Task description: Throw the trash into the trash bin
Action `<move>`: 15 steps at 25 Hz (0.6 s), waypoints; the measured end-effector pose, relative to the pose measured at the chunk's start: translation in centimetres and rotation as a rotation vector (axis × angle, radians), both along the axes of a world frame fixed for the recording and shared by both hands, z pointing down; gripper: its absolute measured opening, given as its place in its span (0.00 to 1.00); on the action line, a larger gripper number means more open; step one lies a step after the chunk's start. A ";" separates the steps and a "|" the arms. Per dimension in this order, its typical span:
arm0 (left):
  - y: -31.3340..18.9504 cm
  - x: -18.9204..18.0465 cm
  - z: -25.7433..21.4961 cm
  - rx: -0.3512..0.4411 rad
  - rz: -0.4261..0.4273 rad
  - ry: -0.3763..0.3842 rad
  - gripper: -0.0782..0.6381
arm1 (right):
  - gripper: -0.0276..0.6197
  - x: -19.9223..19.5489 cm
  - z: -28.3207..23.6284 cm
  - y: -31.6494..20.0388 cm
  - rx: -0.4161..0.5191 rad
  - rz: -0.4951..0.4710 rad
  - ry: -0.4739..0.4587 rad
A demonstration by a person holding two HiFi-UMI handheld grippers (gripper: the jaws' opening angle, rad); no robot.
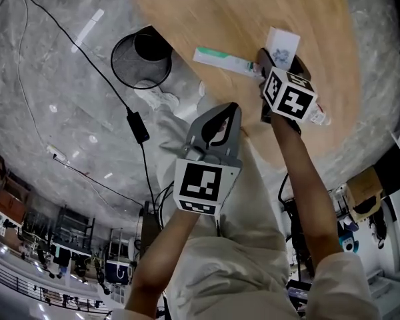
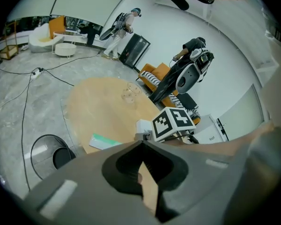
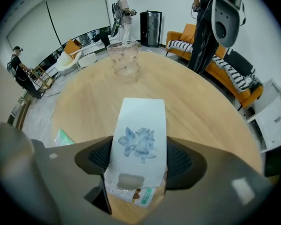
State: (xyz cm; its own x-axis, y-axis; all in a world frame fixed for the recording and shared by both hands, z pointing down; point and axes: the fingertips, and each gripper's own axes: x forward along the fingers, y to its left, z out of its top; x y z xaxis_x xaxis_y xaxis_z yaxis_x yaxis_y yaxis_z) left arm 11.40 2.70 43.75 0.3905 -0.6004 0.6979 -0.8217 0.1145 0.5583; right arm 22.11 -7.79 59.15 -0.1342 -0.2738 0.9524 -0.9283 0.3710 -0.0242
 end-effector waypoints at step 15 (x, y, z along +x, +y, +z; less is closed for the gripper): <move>2.1 -3.9 0.1 0.013 -0.071 -0.013 0.11 | 0.59 -7.5 -4.0 2.4 0.078 -0.204 -0.106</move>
State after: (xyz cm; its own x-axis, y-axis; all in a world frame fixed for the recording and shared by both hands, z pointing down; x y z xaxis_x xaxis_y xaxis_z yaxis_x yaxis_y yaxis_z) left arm 7.52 4.79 43.89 0.3373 -0.6355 0.6945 -0.8193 0.1653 0.5491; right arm 14.62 -5.40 55.15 -0.2923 -0.3032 0.9070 -0.8276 0.5554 -0.0811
